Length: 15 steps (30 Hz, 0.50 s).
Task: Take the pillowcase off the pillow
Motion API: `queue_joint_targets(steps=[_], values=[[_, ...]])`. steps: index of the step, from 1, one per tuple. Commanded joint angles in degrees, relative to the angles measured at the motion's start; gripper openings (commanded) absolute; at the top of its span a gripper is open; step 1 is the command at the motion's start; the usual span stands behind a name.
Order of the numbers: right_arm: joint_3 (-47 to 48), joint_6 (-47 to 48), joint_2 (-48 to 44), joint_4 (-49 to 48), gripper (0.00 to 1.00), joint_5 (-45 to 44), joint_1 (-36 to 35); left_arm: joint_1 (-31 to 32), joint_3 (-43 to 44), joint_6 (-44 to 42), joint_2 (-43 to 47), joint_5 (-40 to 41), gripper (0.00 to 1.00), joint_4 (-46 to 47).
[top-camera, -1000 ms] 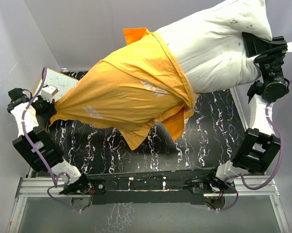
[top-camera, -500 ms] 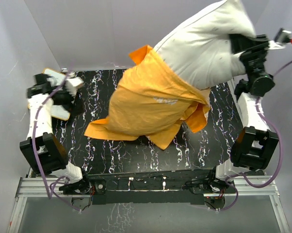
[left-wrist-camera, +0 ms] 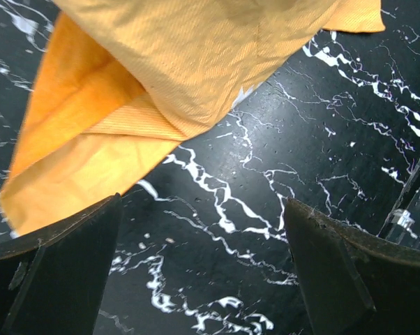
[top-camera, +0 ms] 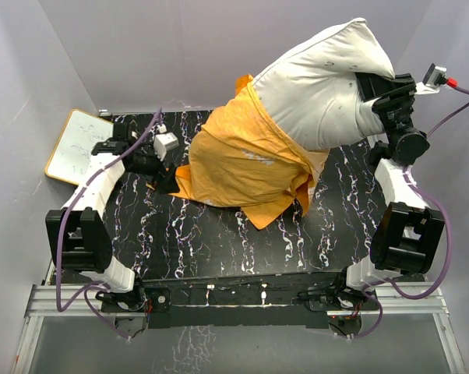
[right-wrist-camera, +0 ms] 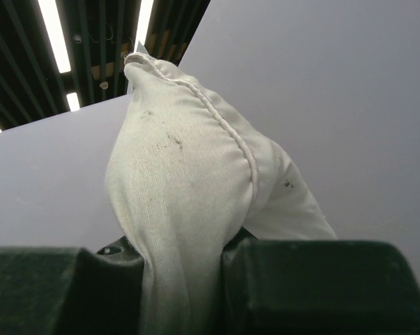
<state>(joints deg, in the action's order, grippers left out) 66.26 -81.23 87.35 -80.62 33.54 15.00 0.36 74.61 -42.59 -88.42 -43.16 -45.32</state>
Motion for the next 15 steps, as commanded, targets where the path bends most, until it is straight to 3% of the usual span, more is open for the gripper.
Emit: queue_joint_targets(steps=[1, 6, 14, 15], values=[[-0.4, -1.5, -3.6, -7.5, 0.08, -8.1, 0.5, 3.7, -3.6, 10.2, -1.6, 5.3, 0.97, 9.7], [-1.8, -1.0, -4.2, -8.4, 0.08, -7.2, 0.7, 5.5, -1.4, 20.6, -8.7, 7.8, 0.97, 17.5], [-1.9, -2.1, -4.0, -10.0, 0.08, -7.2, 1.0, 6.8, 2.3, 33.2, -18.2, 0.5, 0.97, 26.6], [-1.8, -3.0, -3.8, -10.8, 0.08, -7.3, 1.0, 7.1, 2.3, 33.4, -18.9, 0.7, 0.93, 27.3]])
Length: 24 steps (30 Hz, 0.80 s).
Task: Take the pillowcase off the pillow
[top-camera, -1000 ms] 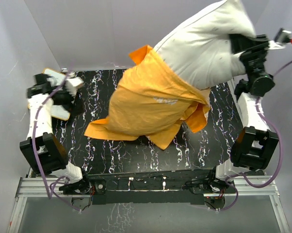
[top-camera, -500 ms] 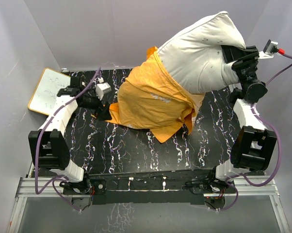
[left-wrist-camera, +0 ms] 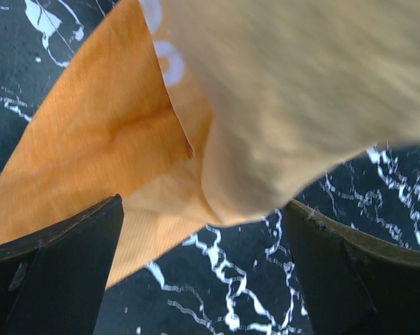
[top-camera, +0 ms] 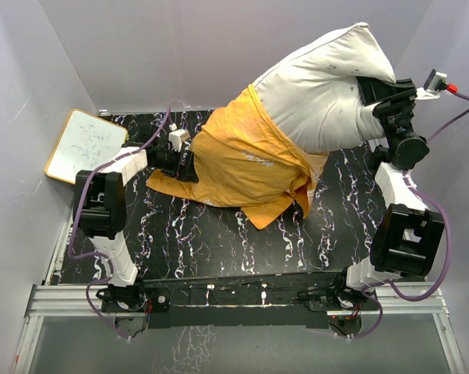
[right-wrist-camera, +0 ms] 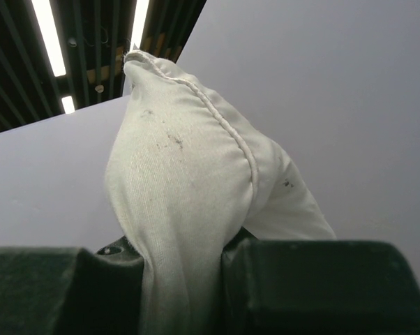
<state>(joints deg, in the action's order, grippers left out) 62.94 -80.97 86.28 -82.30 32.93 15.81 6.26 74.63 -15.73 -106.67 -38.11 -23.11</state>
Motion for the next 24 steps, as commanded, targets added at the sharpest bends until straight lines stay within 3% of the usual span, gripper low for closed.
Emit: queue_joint_targets(steps=[1, 4, 7, 8, 12, 19, 24], values=[[1.5, -3.9, -2.6, -9.8, 0.08, -6.9, 0.2, 1.4, 2.5, 6.7, -1.5, -3.7, 0.85, 5.4], [1.7, -4.0, -3.3, -10.0, 0.08, -7.4, 0.2, 1.5, 3.1, 8.3, -3.4, -1.9, 0.52, 5.4], [2.7, -3.8, -3.9, -9.1, 0.08, -7.8, 0.2, 1.4, 1.8, 8.1, -2.2, 1.9, 0.05, 6.7], [3.4, -4.0, -3.9, -9.1, 0.08, -8.1, 0.2, 1.3, 1.4, 7.8, -1.5, 3.7, 0.0, 7.1], [6.6, -4.6, -4.0, -8.6, 0.08, -9.5, 0.2, -0.7, 1.8, 5.5, 1.2, 8.6, 0.0, 7.0], [11.2, -6.2, -4.9, -7.3, 0.08, -12.5, 1.8, -12.1, 8.5, 1.8, 2.0, 11.9, 0.0, 0.9], [11.6, -7.9, -5.7, -7.3, 0.08, -15.0, 3.4, -16.1, 7.8, -4.1, 5.3, 14.5, 0.0, 0.6]])
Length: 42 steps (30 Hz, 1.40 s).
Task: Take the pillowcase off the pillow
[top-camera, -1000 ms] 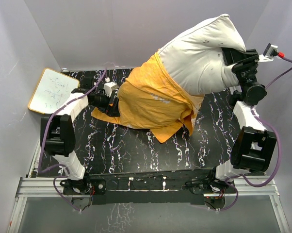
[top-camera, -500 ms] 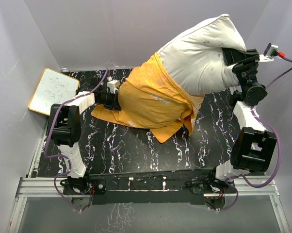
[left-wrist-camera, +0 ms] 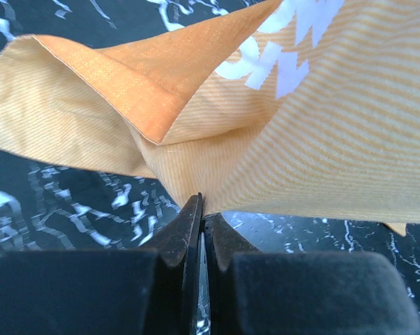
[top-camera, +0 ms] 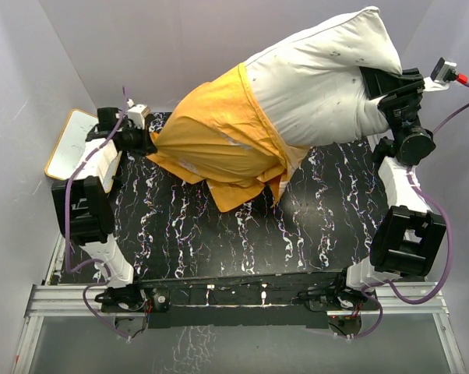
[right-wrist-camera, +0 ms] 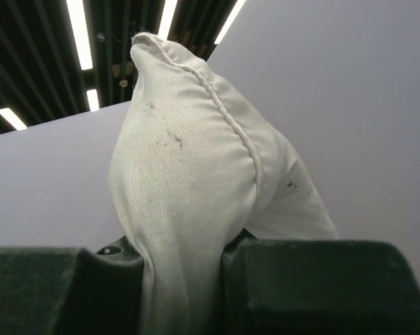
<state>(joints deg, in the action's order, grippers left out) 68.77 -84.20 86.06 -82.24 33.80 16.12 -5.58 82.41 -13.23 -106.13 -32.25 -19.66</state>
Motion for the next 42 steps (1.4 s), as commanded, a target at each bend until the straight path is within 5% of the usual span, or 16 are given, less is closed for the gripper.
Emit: queue_joint_targets(steps=[1, 23, 28, 29, 32, 33, 35, 42], values=[[5.9, -4.8, -5.7, -7.3, 0.08, -16.3, 3.4, -4.5, -0.6, -8.2, 5.6, 9.9, 0.0, -2.5], [17.6, -6.9, -5.9, 0.1, 0.08, -23.2, 11.7, -17.0, -10.9, -24.8, 12.9, 18.6, 0.0, -0.9], [20.4, -8.6, -4.9, 2.1, 0.08, -21.9, 11.6, -19.8, -10.5, -25.4, 14.2, 10.2, 0.0, -6.2], [20.6, -7.5, -5.1, 2.8, 0.08, -20.7, 10.4, -19.8, -9.9, -24.4, 15.1, 6.5, 0.03, -7.9], [20.1, -2.8, -5.7, 4.3, 0.08, -17.4, 4.8, -18.1, -8.0, -17.6, 18.0, -6.2, 0.73, -9.2], [19.9, -1.7, -5.7, 4.8, 0.08, -16.9, 3.2, -16.5, -7.0, -15.9, 18.4, -8.9, 0.89, -9.7], [19.4, 0.5, -5.8, 5.9, 0.08, -16.6, -0.3, -12.4, -4.9, -14.8, 18.6, -12.7, 0.97, -11.9], [15.9, 1.7, -6.1, 5.3, 0.08, -23.4, -6.4, -3.1, -5.9, -10.7, 20.8, -24.3, 0.97, -14.8]])
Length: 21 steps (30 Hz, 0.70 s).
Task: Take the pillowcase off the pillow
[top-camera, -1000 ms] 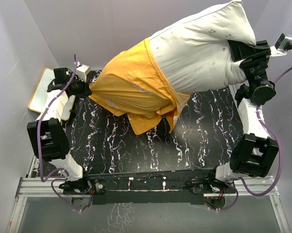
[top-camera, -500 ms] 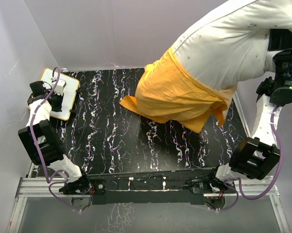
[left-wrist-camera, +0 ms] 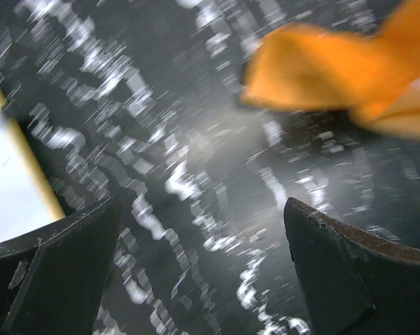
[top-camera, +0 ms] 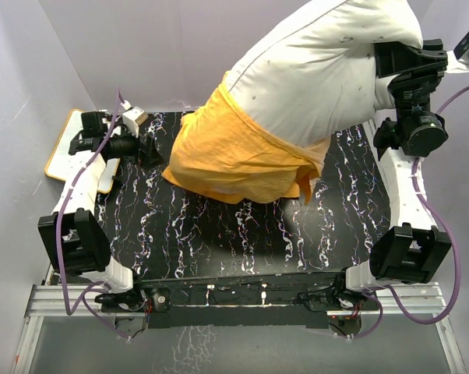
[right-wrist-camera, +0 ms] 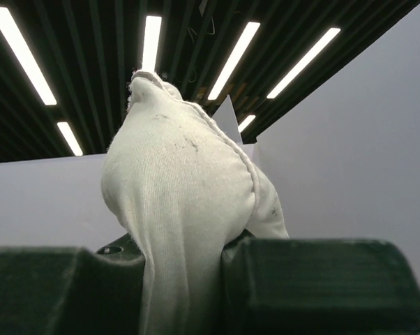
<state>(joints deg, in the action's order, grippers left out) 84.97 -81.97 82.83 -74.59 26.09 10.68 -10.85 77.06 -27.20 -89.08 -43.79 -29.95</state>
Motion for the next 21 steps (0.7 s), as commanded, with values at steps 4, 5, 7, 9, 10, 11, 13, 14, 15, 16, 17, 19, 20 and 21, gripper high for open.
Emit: queue_joint_targets(steps=[4, 5, 7, 9, 10, 11, 13, 14, 15, 16, 17, 19, 20, 21], values=[[-3.1, -0.6, -4.0, -2.5, 0.08, -19.5, -1.0, 2.5, -5.0, -7.8, 6.9, -21.3, 0.97, -10.0], [-3.3, -0.5, -4.1, -2.4, 0.08, -19.8, -1.0, 2.5, -6.4, -10.4, 8.2, -22.7, 0.97, -10.8], [-3.5, 0.0, -4.3, -2.2, 0.08, -20.0, -1.0, 2.5, -9.1, -14.0, 10.3, -24.9, 0.97, -11.1], [-3.3, 0.3, -4.1, -2.3, 0.08, -20.4, -1.0, 2.5, -11.1, -15.7, 12.9, -25.5, 0.97, -9.8], [-3.2, 0.5, -4.0, -2.5, 0.08, -20.7, -1.0, 2.5, -11.8, -15.7, 13.5, -25.0, 0.97, -8.5], [-3.1, 0.7, -3.8, -2.8, 0.08, -20.8, -1.0, 2.5, -12.3, -15.6, 13.9, -23.9, 0.97, -7.0], [-2.7, 1.6, -3.8, -3.0, 0.08, -21.0, -0.8, 2.5, -13.3, -14.4, 14.5, -19.3, 0.97, -2.2], [-2.4, 2.0, -3.9, -2.7, 0.08, -20.9, -0.7, 2.5, -14.2, -11.5, 14.9, -15.6, 0.97, 2.2], [-2.2, 2.6, -3.9, -2.4, 0.08, -20.6, -0.6, 2.5, -14.9, -7.7, 15.4, -11.6, 0.97, 7.3], [-1.9, 2.9, -3.9, -2.2, 0.08, -20.4, -0.5, 2.0, -15.2, -5.5, 15.7, -9.2, 0.97, 10.6], [-1.7, 3.1, -3.8, -2.1, 0.08, -20.0, -0.5, 1.1, -15.1, -5.5, 16.0, -9.8, 0.97, 11.7], [-1.6, 3.2, -3.6, -2.3, 0.08, -19.5, -0.5, -1.1, -14.2, -7.5, 16.3, -14.9, 0.97, 10.4], [-1.7, 3.2, -3.5, -2.5, 0.08, -19.4, -0.6, -1.8, -13.5, -9.3, 16.3, -17.8, 0.97, 8.4], [-1.8, 3.2, -3.4, -2.6, 0.08, -19.3, -0.5, -2.1, -12.7, -12.9, 16.2, -20.6, 0.97, 4.5]])
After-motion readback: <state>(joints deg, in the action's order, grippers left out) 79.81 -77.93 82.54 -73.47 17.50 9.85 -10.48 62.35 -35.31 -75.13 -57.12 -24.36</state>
